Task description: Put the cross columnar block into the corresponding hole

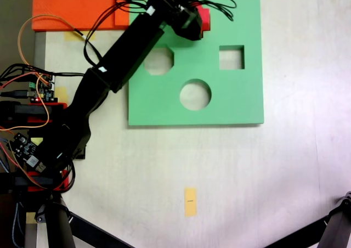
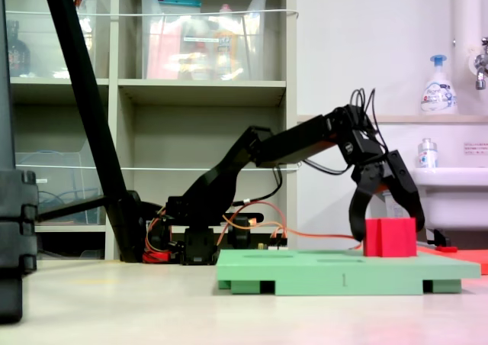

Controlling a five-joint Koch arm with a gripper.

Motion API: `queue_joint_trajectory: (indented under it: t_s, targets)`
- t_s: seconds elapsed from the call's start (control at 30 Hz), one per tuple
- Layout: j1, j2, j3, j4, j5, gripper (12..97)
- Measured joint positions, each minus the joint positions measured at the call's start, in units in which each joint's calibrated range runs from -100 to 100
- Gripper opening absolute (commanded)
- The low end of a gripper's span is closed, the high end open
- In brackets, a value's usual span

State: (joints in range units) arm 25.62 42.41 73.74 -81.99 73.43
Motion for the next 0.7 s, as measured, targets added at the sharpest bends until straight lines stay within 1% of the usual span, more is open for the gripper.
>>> queue_joint_trajectory:
  t_s: [0.07, 0.1, 0.2, 0.23, 0.33, 0.43, 0.57, 0.7]
  targets:
    - [-0.10, 0.55, 0.20, 0.00, -0.05, 49.1]
    - [-0.10, 0.68, 0.20, 0.00, -0.05, 55.2]
    - [0.10, 1.23, -0.10, 0.10, -0.24, 81.7]
    - [0.20, 1.23, -0.49, -0.10, -0.39, 86.9]
    - [0.24, -0.27, -0.69, -1.76, -2.00, 87.2]
    - [0.20, -7.80, -0.69, -5.68, -4.20, 87.0]
    - [-0.88, -27.36, -0.69, -14.88, -9.13, 86.5]
    - [-4.05, -48.15, -0.59, -16.25, -17.29, 86.5]
